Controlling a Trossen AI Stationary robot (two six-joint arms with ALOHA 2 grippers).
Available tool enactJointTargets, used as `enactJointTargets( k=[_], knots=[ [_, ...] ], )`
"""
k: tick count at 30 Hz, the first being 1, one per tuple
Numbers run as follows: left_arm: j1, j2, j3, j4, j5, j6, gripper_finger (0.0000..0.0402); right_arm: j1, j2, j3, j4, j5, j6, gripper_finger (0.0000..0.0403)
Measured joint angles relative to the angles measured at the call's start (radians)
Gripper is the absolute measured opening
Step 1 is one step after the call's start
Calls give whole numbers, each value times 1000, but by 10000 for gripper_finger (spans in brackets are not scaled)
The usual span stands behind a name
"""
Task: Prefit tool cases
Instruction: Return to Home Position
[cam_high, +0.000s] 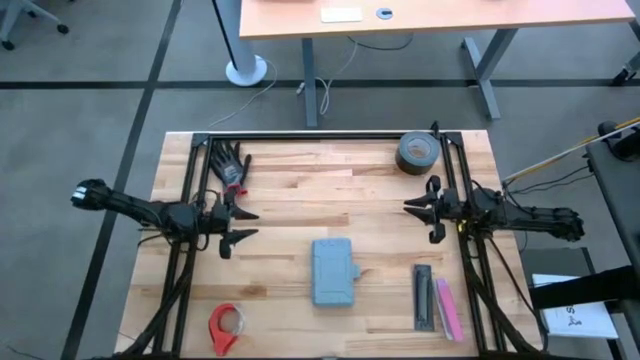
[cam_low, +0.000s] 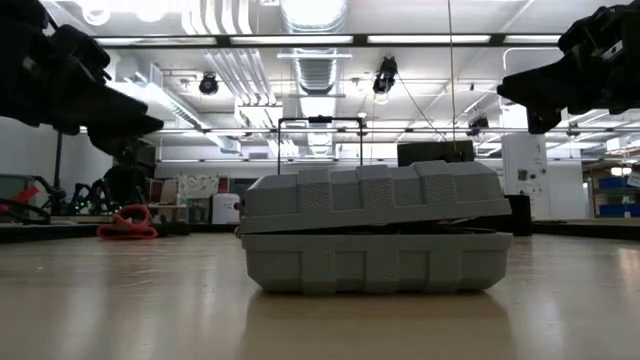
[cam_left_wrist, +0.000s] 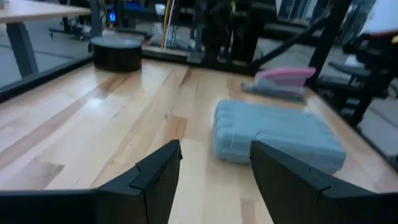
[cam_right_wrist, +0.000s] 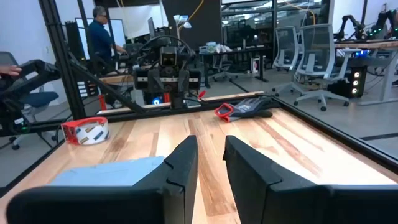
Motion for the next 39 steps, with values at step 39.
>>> enactJointTargets(
  k=[39],
  knots=[
    [65, -182, 8, -5, 1, 0, 201, 195, 16, 0, -31, 0, 0, 64]
  ],
)
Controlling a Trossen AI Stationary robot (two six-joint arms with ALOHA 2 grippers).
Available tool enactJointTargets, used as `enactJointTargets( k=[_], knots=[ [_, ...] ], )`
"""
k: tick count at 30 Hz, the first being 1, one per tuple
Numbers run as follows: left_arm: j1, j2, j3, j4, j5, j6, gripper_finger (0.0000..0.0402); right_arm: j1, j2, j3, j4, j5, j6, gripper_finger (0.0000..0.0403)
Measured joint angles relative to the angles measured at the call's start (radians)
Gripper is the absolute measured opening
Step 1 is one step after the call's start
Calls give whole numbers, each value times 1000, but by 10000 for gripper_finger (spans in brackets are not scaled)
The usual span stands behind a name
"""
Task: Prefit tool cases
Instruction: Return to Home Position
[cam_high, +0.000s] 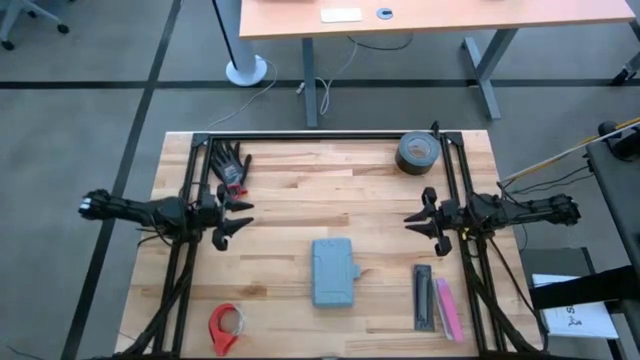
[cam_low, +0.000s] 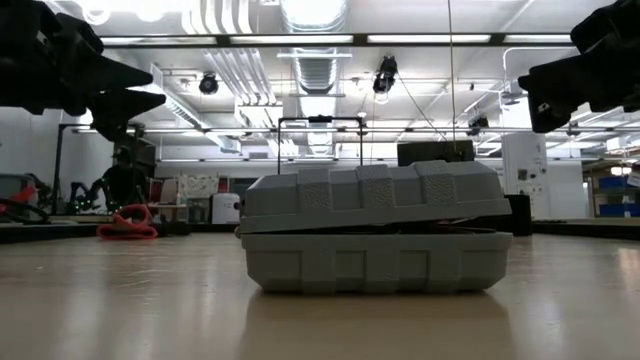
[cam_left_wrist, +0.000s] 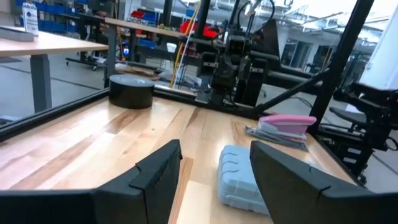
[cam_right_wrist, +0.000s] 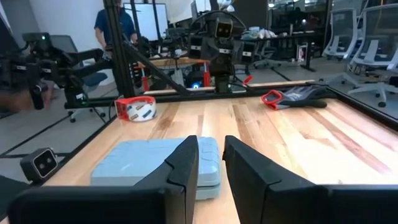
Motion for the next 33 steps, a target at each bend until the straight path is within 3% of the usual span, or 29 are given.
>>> enactJointTargets(
  k=[11, 26, 33],
  knots=[
    [0, 83, 3, 3, 0, 0, 201, 0, 0, 0, -2, 0, 0, 76],
    [0, 229, 5, 8, 0, 0, 201, 0, 0, 0, -1, 0, 0, 44],
    [0, 290, 6, 8, 0, 0, 201, 0, 0, 0, -1, 0, 0, 51]
  ],
)
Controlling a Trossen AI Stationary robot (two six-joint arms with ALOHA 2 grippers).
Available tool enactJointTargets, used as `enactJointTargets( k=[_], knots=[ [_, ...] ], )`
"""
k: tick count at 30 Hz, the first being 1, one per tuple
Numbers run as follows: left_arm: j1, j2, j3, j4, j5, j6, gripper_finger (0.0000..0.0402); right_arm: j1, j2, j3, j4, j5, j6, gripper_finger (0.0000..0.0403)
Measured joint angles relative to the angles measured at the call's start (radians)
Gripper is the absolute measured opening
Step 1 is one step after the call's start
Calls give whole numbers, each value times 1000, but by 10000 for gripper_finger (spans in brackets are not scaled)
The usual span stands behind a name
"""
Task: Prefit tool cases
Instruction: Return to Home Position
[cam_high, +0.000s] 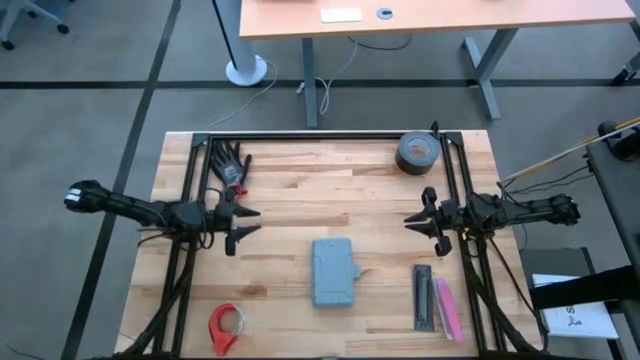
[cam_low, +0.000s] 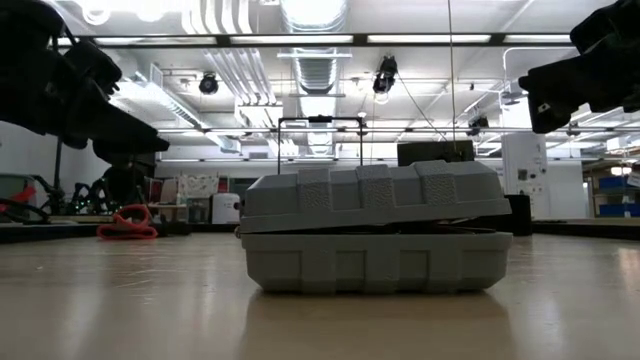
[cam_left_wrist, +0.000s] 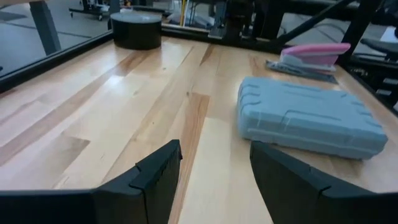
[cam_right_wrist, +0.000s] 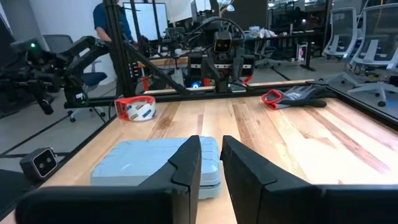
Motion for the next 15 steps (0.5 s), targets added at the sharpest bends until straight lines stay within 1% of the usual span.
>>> enactJointTargets(
  k=[15],
  knots=[
    [0, 96, 1, -1, 0, 0, 201, 0, 0, 0, 0, 0, 0, 76]
  ],
)
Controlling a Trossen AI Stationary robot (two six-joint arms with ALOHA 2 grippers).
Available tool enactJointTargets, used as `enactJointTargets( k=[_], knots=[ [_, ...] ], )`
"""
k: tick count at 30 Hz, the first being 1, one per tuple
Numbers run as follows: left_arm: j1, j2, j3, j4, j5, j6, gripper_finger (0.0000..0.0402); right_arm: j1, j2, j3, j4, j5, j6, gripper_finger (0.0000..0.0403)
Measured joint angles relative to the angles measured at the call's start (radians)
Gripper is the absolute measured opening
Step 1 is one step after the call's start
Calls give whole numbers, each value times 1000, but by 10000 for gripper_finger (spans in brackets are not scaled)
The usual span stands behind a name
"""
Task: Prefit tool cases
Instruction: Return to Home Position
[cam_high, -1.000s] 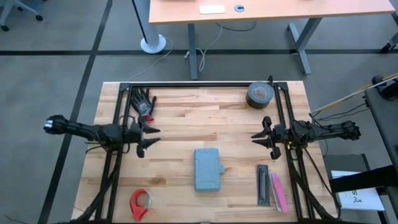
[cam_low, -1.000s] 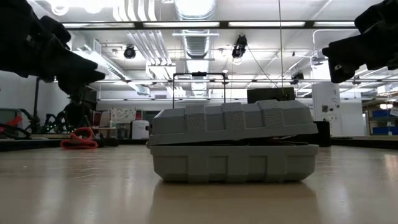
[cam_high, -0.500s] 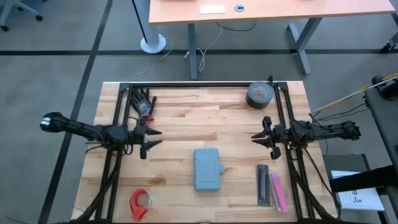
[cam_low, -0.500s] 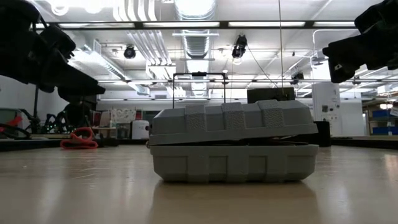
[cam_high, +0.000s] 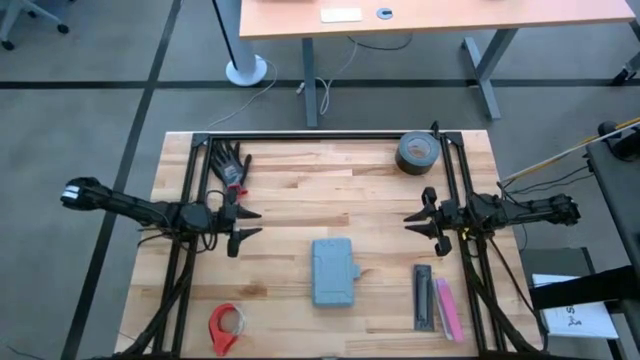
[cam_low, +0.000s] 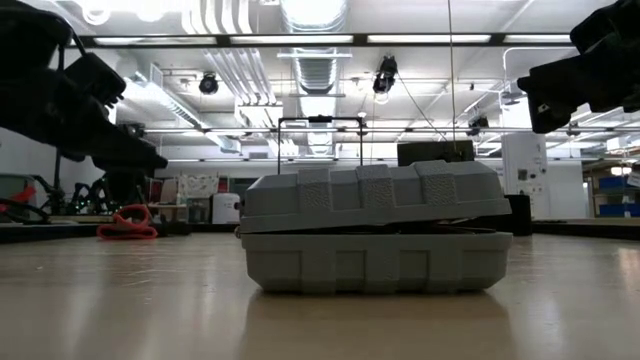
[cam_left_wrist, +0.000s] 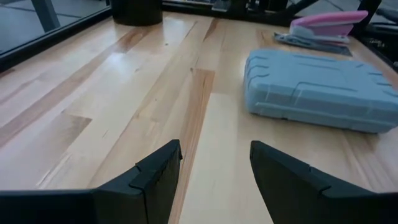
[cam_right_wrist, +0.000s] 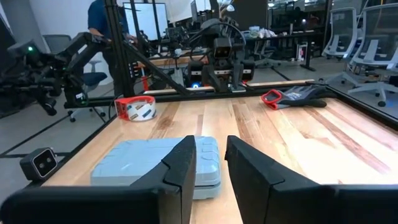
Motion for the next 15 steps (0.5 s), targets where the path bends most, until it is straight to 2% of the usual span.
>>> enactJointTargets(
  k=[15],
  knots=[
    [0, 52, 0, 0, 0, 0, 201, 0, 0, 0, 0, 0, 0, 47]
  ],
)
